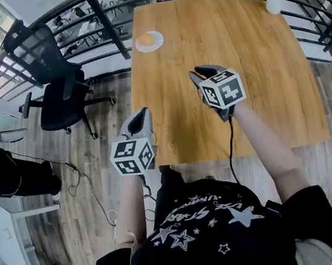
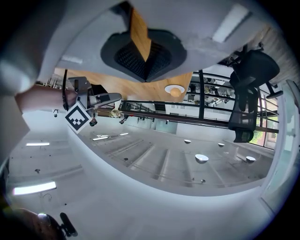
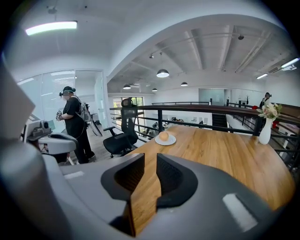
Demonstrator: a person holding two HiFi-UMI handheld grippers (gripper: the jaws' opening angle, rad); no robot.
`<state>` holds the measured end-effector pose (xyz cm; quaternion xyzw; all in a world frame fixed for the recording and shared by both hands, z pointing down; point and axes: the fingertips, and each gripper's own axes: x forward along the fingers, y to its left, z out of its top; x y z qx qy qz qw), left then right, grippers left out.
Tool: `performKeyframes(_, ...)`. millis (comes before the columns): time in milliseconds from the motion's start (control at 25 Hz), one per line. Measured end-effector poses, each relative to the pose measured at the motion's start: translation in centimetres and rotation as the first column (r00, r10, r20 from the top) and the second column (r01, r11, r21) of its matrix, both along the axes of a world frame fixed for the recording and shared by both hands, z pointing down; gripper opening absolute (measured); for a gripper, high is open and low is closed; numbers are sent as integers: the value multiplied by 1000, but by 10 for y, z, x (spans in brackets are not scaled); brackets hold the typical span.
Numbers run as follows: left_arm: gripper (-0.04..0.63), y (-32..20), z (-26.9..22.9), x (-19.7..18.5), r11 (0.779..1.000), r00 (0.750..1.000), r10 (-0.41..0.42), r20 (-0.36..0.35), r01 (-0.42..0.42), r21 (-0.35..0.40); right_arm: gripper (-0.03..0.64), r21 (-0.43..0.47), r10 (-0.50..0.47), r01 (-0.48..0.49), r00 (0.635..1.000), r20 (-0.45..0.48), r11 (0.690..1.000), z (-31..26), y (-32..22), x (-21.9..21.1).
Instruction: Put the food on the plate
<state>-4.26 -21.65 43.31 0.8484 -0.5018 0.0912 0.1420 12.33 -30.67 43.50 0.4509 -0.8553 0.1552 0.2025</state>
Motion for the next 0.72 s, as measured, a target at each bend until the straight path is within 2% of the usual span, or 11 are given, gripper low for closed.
performKeyframes(120,2,19,-2,22,1000,1000,-6,3,6,7,76,-3,-3,3,1000,11,1000,3,22,23)
performKeyframes(320,2,46,-4,49,1000,1000,-17,3,17,15,3,2,18,-18,999,34,1000,9,53,55)
performKeyframes(520,2,68,-8,68,999,999,-32,7,32,12,2,-3,10,-10,997,72,1000,8,80,74)
performKeyframes(720,2,84,-2,79,1000,999,-29,13,29,2,2,31,25,-29,994,110,999,4,96,88)
